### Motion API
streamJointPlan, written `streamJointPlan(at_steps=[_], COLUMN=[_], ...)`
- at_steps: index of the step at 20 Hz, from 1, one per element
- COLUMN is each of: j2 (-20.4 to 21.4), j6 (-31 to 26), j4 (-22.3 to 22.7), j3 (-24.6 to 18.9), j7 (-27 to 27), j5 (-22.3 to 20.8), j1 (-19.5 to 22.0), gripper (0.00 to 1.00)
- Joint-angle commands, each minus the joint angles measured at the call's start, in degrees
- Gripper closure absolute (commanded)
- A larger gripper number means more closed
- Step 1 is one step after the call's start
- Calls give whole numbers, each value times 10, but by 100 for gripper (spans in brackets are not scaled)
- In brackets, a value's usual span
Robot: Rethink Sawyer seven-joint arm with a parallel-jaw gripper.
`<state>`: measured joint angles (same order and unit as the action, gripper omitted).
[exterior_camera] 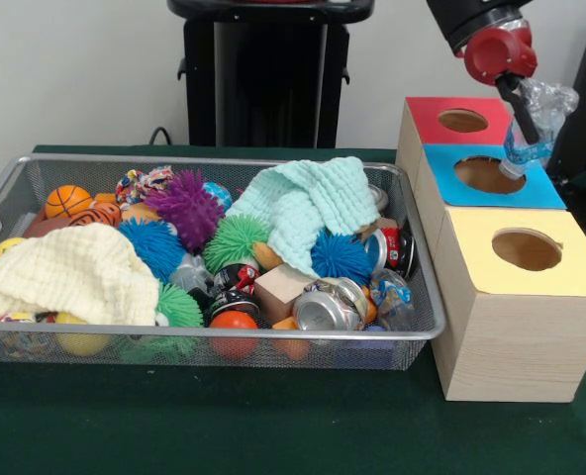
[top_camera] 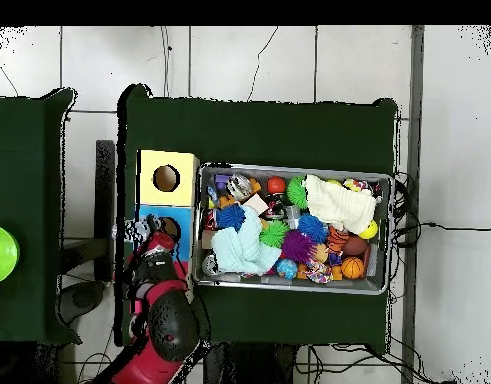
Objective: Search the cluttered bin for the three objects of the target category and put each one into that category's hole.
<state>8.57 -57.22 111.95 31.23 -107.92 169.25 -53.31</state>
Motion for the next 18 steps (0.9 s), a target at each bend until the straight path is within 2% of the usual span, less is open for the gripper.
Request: streamJointPlan(at_steps=[1, 10, 18], j2=[-15, -2, -11], j6=[-53, -70, -69], j4=[-2, 14, 13], j3=[-106, -134, -118], j7=[77, 120, 123], j5=[19, 23, 21], j1=[16, 38, 24], gripper=[100, 100, 100])
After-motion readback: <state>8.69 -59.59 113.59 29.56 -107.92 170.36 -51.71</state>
